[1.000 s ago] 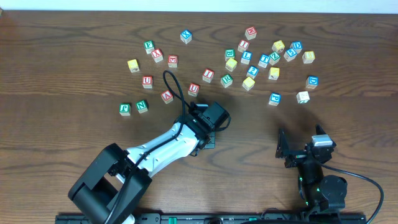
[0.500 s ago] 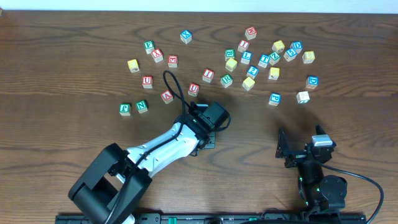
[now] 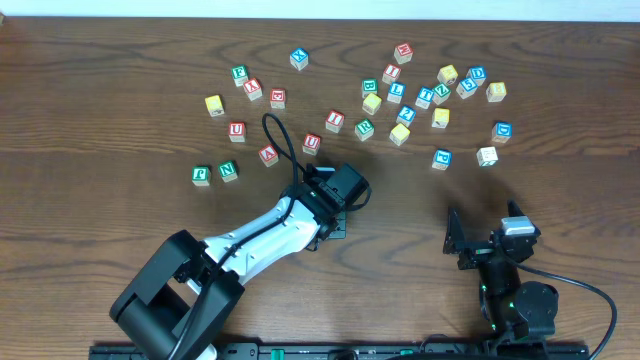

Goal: Spell out CORL
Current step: 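Lower the O block beside the C block and align it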

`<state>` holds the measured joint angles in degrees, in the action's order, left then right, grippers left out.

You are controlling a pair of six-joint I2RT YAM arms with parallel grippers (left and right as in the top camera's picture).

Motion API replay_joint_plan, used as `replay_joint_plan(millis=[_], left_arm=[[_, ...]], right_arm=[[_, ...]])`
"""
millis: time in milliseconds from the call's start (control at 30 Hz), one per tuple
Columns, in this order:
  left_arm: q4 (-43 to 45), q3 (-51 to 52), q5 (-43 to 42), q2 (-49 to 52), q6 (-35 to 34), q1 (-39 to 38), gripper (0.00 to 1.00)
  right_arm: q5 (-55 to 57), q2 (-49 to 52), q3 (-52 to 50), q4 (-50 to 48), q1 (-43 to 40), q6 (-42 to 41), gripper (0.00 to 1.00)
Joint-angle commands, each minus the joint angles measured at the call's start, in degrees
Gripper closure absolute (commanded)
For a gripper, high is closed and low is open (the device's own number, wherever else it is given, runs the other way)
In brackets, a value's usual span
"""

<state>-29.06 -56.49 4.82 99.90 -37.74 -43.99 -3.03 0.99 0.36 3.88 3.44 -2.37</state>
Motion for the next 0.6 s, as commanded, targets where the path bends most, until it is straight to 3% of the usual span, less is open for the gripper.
replay_joint_plan(millis=[0,567], left_arm=[[0.07,0.76,0.33,0.83,-0.70,-0.13,0.62],[-0.72,-0.66,0.33,-1.38,1.07,-0.13,0.62]], right_arm=[[-0.13,-0.28,-0.04,0.24,-0.39,-0.37,0.01],[-0.13,-0.28,-0.04,0.26,-0.39,-0.39,0.01]])
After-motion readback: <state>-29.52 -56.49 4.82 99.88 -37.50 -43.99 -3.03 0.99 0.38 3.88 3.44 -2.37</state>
